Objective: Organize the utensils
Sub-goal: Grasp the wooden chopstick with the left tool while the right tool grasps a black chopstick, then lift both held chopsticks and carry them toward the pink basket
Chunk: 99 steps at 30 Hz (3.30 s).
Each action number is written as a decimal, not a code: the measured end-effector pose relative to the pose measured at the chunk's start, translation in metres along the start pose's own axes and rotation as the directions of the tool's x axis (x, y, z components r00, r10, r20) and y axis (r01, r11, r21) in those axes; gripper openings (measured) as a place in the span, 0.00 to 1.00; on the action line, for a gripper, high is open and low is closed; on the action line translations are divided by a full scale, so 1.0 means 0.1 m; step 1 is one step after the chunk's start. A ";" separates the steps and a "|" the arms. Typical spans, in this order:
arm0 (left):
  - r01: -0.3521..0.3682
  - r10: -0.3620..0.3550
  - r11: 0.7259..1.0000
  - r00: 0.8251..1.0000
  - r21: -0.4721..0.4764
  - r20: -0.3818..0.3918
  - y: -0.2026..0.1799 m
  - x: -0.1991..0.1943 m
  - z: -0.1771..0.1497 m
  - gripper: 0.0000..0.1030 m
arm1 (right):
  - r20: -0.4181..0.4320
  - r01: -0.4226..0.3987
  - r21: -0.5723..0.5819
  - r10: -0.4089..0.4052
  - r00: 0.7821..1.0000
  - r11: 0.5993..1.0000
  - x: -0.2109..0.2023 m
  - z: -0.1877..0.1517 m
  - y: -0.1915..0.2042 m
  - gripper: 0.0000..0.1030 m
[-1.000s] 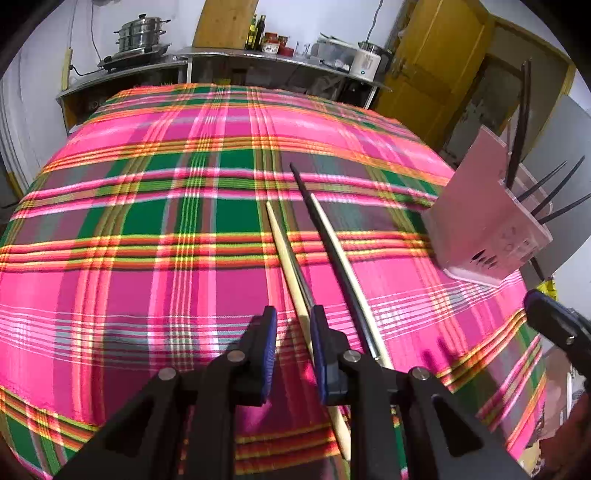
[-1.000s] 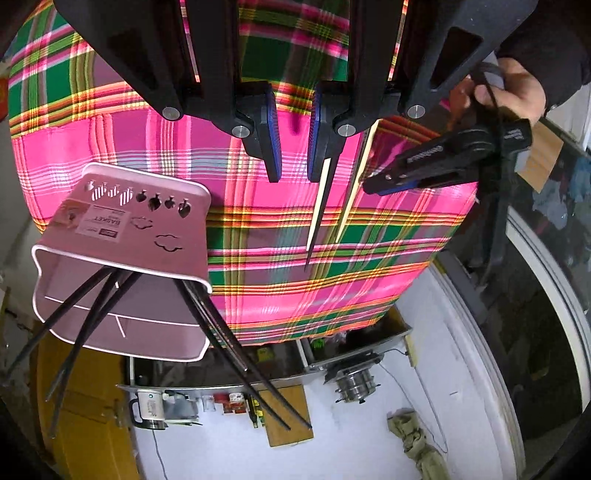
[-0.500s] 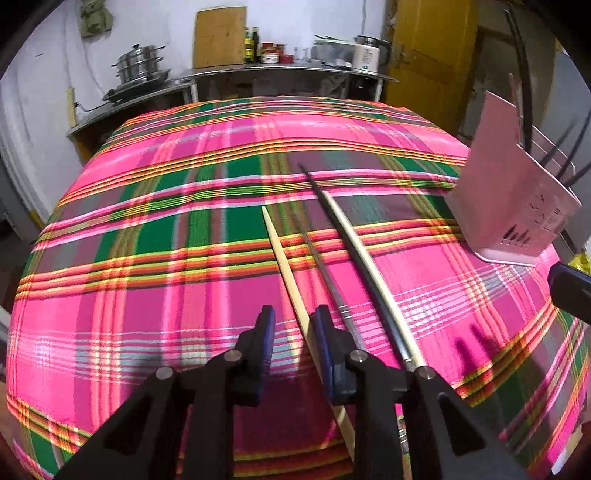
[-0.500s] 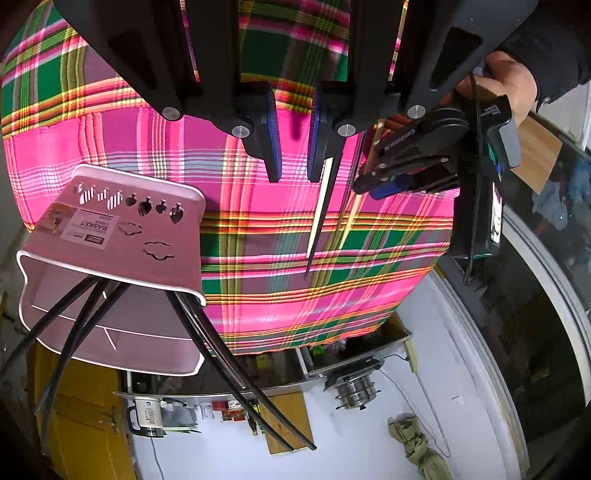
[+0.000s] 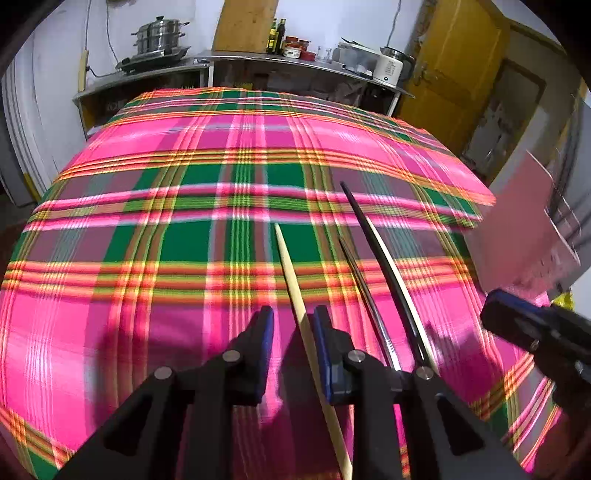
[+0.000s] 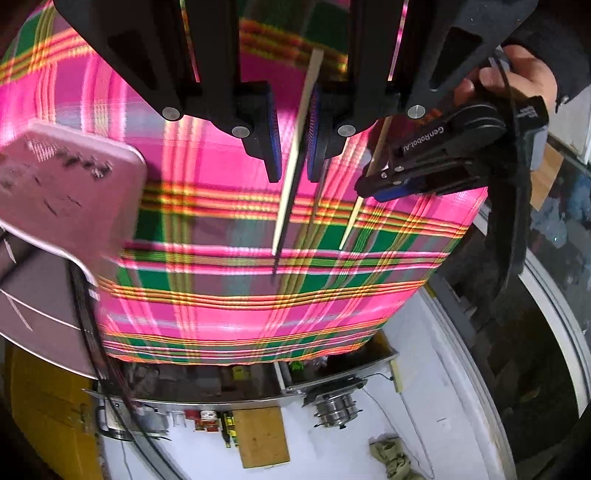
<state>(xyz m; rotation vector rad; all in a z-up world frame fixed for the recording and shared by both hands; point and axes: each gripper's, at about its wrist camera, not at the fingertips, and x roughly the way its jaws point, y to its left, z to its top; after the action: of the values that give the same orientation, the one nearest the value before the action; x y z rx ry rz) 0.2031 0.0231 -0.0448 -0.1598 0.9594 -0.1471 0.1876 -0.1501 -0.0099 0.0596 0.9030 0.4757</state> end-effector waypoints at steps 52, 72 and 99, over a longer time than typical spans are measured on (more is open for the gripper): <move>0.026 -0.023 0.998 0.998 -0.049 0.054 0.36 0.14 0.21 0.06 | -0.113 0.041 -0.015 -0.042 0.993 0.999 0.77 0.26 -0.01 0.14; 0.030 -0.030 0.999 0.999 -0.042 0.014 0.36 0.08 0.34 0.05 | -0.084 0.049 -0.031 -0.052 0.995 0.998 0.69 0.45 0.11 0.05; 0.099 -0.108 0.994 0.973 0.055 0.202 0.01 -1.48 0.36 0.05 | 0.172 -0.006 -0.049 0.015 0.985 0.999 -0.73 0.45 0.33 0.05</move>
<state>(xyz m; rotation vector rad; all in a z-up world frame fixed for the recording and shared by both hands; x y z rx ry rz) 0.1487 0.0555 0.0940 -0.1807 0.7422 -0.2432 0.1718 -0.1444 0.0807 0.0603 0.7218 0.4945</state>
